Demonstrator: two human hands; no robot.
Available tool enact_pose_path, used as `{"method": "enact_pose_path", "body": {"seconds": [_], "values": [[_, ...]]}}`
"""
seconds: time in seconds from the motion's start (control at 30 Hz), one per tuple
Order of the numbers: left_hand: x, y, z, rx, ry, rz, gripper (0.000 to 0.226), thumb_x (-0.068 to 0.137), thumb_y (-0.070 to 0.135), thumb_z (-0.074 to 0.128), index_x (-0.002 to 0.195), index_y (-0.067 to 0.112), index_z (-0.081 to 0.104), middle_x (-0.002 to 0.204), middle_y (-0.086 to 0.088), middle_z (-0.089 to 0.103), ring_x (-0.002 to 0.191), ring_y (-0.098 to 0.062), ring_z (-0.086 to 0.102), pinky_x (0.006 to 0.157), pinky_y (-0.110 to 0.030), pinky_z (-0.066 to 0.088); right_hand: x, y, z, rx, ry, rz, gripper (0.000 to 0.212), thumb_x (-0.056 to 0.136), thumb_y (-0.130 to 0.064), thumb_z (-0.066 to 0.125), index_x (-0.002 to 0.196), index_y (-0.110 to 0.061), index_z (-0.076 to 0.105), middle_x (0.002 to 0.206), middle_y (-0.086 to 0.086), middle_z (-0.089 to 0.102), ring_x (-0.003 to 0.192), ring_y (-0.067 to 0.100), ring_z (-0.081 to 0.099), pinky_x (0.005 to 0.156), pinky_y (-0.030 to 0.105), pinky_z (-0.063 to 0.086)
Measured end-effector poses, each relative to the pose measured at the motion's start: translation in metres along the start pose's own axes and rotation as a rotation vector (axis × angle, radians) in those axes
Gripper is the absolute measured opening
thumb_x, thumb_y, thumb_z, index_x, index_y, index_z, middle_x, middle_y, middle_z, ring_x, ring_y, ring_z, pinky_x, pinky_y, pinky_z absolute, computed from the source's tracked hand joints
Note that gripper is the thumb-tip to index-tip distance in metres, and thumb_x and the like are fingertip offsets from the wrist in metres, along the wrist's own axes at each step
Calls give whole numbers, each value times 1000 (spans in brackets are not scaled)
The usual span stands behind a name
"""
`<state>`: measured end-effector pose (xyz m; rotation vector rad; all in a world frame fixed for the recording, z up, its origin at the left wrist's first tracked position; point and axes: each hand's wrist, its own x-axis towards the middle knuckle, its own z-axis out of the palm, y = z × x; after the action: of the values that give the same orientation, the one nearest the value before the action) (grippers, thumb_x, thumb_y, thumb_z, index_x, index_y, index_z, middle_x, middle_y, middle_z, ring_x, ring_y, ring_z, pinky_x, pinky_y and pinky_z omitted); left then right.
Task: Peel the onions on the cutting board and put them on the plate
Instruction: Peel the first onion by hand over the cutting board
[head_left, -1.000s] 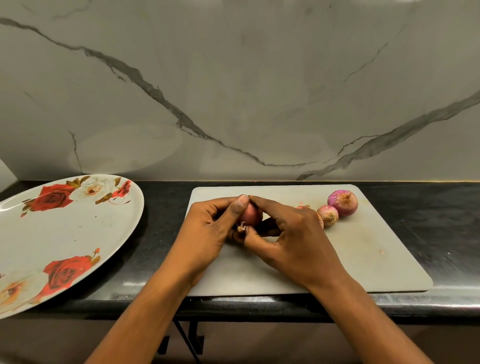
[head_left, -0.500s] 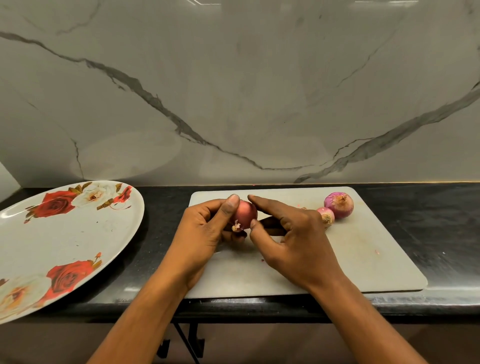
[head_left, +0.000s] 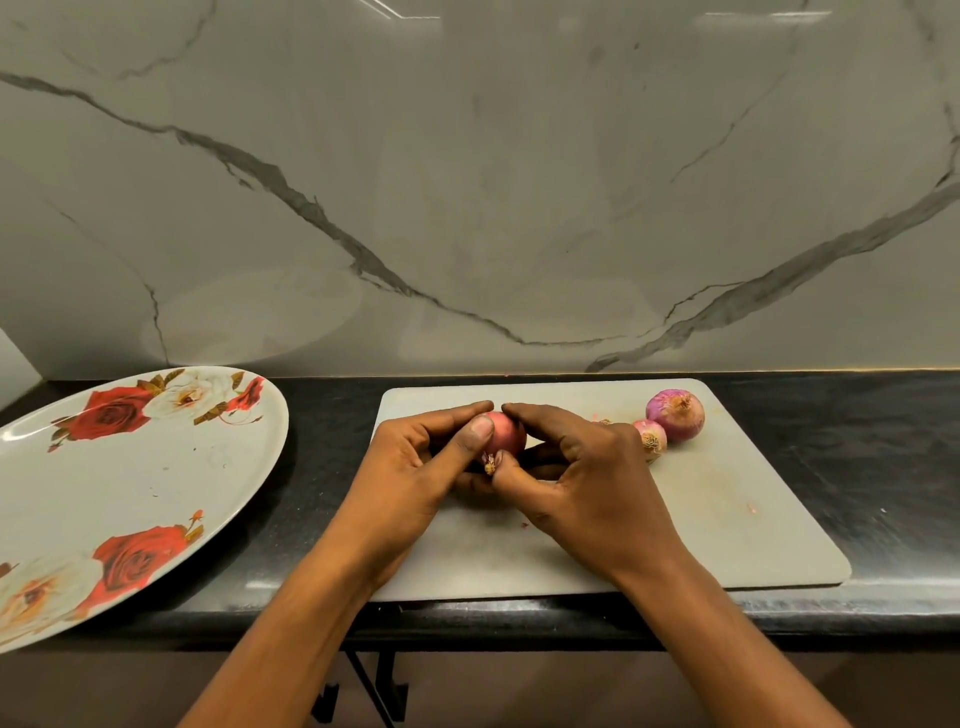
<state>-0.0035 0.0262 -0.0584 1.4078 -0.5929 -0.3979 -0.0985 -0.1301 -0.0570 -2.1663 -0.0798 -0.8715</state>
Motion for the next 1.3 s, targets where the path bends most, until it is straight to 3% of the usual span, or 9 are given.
{"method": "enact_pose_path", "body": {"seconds": [0.23, 0.33, 0.47, 0.7, 0.8, 0.97, 1.1, 1.2, 1.3], "values": [[-1, 1, -3, 3, -6, -13, 36, 97, 22, 65, 131, 11, 72, 118, -6, 79, 110, -27, 76, 94, -41, 63, 0, 3, -1, 14, 18, 2, 40, 90, -14, 78, 129, -20, 73, 102, -13, 78, 80, -3, 75, 72, 15, 61], [-1, 2, -3, -27, -13, -22, 37, 97, 25, 62, 129, 11, 73, 118, -7, 78, 105, -34, 75, 89, -39, 64, 0, 6, 0, -52, 68, -34, 37, 91, -8, 75, 127, -19, 74, 96, -11, 81, 70, 4, 72, 65, 23, 60], [-1, 3, -1, -44, -9, -22, 36, 96, 28, 62, 127, 13, 74, 115, -9, 78, 98, -30, 76, 82, -32, 64, -1, 7, 1, -114, 92, -54, 38, 91, -7, 75, 127, -18, 75, 96, -10, 81, 71, 3, 70, 67, 18, 59], [1, 6, -3, -121, 36, -67, 28, 104, 29, 56, 123, 27, 77, 122, -14, 69, 85, -31, 74, 77, -32, 63, 0, 13, 1, -130, 198, -2, 31, 90, -5, 79, 119, -17, 79, 102, -7, 81, 86, 4, 76, 77, 29, 63], [2, 8, -4, -176, 64, -89, 29, 100, 32, 58, 119, 27, 78, 126, -17, 67, 84, -27, 73, 77, -31, 63, 0, 12, 5, -237, 186, -51, 31, 90, -5, 79, 119, -14, 79, 117, -1, 79, 105, 8, 75, 91, 32, 62], [2, 6, -3, -142, 113, -82, 26, 101, 33, 59, 118, 28, 79, 122, -16, 71, 84, -28, 73, 76, -30, 62, -1, 11, 7, -279, 66, -71, 37, 94, -11, 75, 130, -18, 73, 144, 1, 64, 127, 10, 64, 106, 28, 55], [0, 6, 0, -111, 153, -74, 24, 96, 39, 63, 110, 33, 81, 111, -13, 76, 81, -27, 74, 69, -28, 61, -2, 8, 5, -241, 53, -44, 49, 94, -15, 73, 143, -21, 63, 151, -4, 57, 138, 2, 52, 114, 24, 47], [-1, 6, -1, -105, 116, -49, 26, 100, 37, 59, 115, 31, 80, 113, -14, 76, 86, -25, 74, 72, -29, 61, -2, 4, 4, -172, 7, -36, 57, 95, -27, 74, 149, -19, 57, 147, -2, 62, 133, 6, 60, 108, 30, 54], [-2, 6, 0, -89, 41, -20, 30, 105, 30, 54, 126, 24, 75, 119, -11, 76, 103, -25, 75, 82, -35, 62, -1, 2, 3, -189, -53, -44, 66, 93, -40, 76, 151, -18, 54, 136, -2, 70, 117, 7, 68, 100, 25, 57]]}}
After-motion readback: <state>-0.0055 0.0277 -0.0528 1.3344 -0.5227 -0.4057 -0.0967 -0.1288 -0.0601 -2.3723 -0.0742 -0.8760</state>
